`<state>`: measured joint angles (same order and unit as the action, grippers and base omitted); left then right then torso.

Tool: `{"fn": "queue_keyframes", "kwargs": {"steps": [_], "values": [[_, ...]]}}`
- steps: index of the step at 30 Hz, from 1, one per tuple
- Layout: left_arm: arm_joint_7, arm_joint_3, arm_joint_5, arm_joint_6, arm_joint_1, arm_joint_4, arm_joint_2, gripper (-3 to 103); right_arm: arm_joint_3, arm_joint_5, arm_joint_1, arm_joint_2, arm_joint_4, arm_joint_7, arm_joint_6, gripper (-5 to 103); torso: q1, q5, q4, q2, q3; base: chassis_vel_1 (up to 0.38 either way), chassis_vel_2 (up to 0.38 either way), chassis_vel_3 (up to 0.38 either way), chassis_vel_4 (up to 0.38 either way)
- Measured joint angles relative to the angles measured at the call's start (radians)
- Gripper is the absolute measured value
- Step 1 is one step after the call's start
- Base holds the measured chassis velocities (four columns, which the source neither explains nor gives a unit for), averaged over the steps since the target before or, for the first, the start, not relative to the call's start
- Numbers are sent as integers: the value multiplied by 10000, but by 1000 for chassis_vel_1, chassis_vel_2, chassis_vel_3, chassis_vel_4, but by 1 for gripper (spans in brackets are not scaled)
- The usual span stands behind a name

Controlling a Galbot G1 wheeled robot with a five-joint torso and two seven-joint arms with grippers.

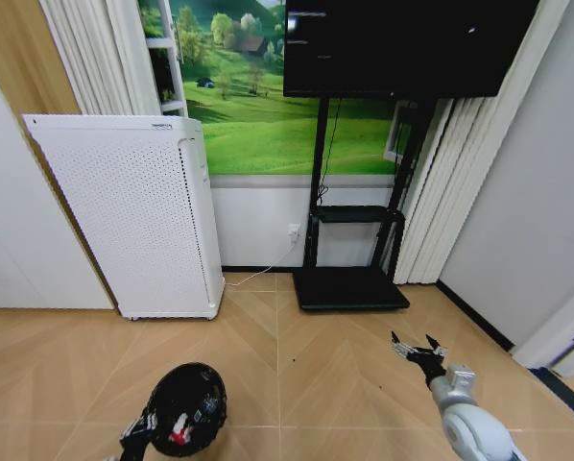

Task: Pick up the trash bin and place the garbage on the floor into it.

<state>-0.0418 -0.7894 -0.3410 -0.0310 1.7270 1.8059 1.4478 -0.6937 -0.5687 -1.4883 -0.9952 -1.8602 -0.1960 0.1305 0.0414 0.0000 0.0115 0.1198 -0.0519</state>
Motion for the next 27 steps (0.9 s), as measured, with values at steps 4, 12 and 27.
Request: {"fn": "queue_keyframes", "kwargs": {"steps": [4, 12, 27], "values": [[0, -5, -46, -61, 27, -68, 6, 6, 0, 0, 0, 0, 0, 0, 0, 100, 0, 0, 1, 0, 0, 0, 0, 0, 0], [-11, -172, -137, -20, 39, 371, -9, 27, 0, 0, 0, -1, 0, 0, 0, 100, 0, -2, 0, 0, 0, 0, 0, 0, 0], [-27, -525, -65, 99, -115, 831, -124, 81, 0, 0, 0, 0, 0, 0, 0, 100, 0, -1, 0, -2, 0, 0, 0, 0, 0]]}}
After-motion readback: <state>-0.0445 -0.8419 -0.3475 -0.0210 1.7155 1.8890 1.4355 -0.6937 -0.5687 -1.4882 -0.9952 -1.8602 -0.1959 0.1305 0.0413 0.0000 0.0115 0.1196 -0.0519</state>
